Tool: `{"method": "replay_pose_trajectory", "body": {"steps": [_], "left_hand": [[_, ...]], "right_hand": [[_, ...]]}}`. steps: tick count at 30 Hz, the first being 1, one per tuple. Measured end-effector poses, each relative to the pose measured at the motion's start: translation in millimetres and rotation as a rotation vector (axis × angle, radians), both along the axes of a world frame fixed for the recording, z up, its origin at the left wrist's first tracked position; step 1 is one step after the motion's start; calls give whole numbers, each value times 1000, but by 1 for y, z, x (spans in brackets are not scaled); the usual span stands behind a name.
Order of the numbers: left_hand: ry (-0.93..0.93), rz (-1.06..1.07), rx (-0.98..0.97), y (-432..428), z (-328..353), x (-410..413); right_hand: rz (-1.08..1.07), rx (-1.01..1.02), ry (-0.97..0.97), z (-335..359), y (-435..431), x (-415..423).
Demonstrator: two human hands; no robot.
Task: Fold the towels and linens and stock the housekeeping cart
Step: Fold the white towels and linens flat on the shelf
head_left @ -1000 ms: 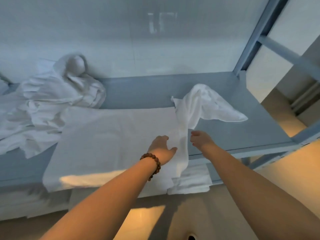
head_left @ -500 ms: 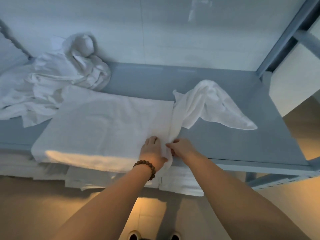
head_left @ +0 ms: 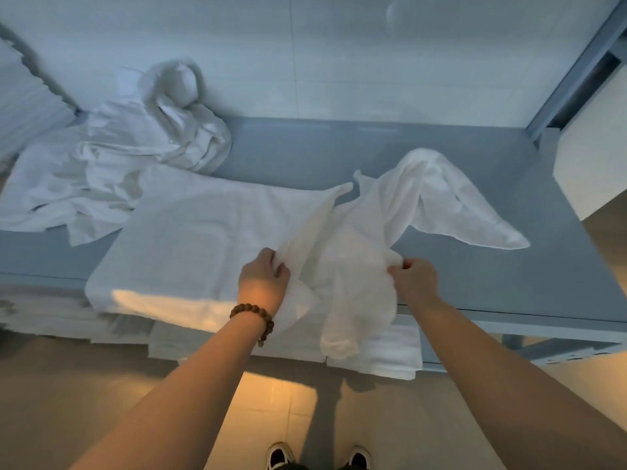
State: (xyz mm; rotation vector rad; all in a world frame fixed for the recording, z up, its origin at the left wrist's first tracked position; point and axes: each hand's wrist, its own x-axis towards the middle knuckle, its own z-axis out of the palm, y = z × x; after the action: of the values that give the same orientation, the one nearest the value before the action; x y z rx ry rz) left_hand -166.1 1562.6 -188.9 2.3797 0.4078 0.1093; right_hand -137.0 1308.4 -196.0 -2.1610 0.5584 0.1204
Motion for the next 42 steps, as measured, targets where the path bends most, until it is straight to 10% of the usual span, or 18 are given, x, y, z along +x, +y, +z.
{"method": "replay_pose_trajectory", "body": {"steps": [4, 11, 36, 42], "left_hand": [[17, -58, -7, 3, 4, 0], [52, -164, -12, -18, -7, -5], [168, -472, 32, -166, -11, 18], [139, -331, 232, -129, -20, 19]], "right_hand": [[22, -103, -142, 0, -3, 2], [908, -665, 24, -32, 55, -10], [609, -755, 263, -35, -175, 43], [521, -760, 73, -26, -140, 21]]}}
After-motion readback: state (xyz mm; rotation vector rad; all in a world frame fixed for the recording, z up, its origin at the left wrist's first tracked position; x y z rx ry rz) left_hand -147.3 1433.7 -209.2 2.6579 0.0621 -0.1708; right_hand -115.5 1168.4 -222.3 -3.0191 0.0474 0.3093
